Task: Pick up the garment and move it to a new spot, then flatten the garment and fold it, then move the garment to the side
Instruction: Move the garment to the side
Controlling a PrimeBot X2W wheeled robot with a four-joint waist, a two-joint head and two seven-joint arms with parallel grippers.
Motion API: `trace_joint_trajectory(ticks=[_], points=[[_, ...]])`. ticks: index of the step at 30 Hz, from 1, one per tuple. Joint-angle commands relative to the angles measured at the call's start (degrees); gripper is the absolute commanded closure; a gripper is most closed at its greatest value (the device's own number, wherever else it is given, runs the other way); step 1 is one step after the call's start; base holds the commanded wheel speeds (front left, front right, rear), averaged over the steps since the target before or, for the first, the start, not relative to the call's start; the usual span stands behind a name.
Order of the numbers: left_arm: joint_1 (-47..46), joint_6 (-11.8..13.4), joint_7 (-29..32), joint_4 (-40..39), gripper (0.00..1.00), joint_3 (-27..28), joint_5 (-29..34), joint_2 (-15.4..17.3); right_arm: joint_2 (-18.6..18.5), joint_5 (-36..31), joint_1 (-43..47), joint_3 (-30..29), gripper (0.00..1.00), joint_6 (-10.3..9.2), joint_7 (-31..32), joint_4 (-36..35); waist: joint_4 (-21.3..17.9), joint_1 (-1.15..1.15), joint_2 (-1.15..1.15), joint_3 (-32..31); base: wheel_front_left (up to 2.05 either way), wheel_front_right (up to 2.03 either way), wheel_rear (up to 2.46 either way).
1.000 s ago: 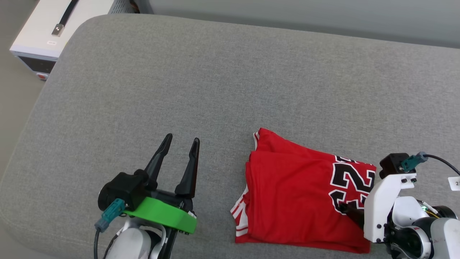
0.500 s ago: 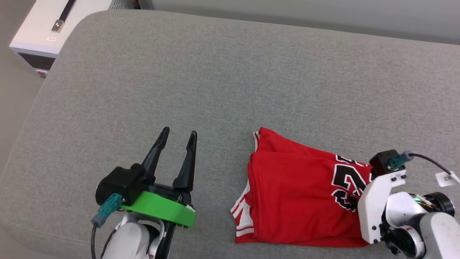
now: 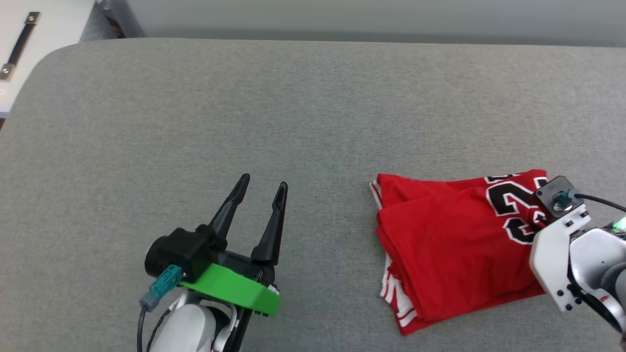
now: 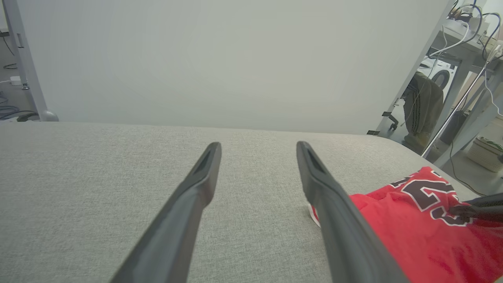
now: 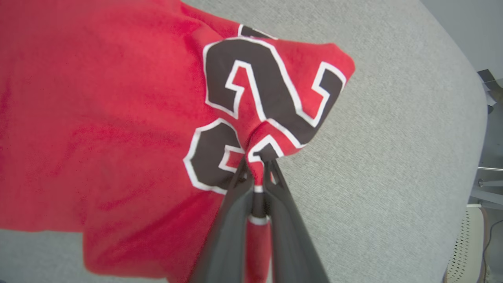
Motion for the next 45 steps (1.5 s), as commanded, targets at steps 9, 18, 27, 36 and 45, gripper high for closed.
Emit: trace_joint_trajectory(ticks=[9,18,27,36,45], points=[[-6.2,-0.2,-0.3,-1.8,0.00,-5.6,1.2,2.7,-16.3,-1.3,-6.9,3.8,1.00,-0.10,-8.2,2.4,-14.5,0.00,0.00,9.4,0.00,0.00,0.00],[-12.3,-0.2,-0.3,-3.9,0.00,-9.4,2.5,5.7,-20.6,-4.2,-15.1,0.9,1.00,-0.10,-24.9,18.1,-18.8,0.00,0.00,18.7,0.00,0.00,0.00],[-15.8,-0.2,-0.3,-6.6,0.00,-10.8,3.7,7.8,-18.3,-8.5,-20.0,-4.6,1.00,-0.10,-31.2,30.4,-19.4,0.00,0.00,23.9,0.00,0.00,0.00],[-16.8,-0.2,-0.3,-8.9,0.00,-11.1,4.3,8.1,-15.7,-13.0,-23.6,-11.8,1.00,-0.10,-34.9,39.9,-18.0,0.00,0.00,25.3,0.00,0.00,0.00],[-16.7,-0.2,-0.3,-8.7,0.00,-11.0,4.3,7.3,-14.7,-16.5,-27.3,-14.7,0.30,-0.10,-39.7,46.9,-16.5,0.00,0.00,25.2,0.00,0.00,0.00]])
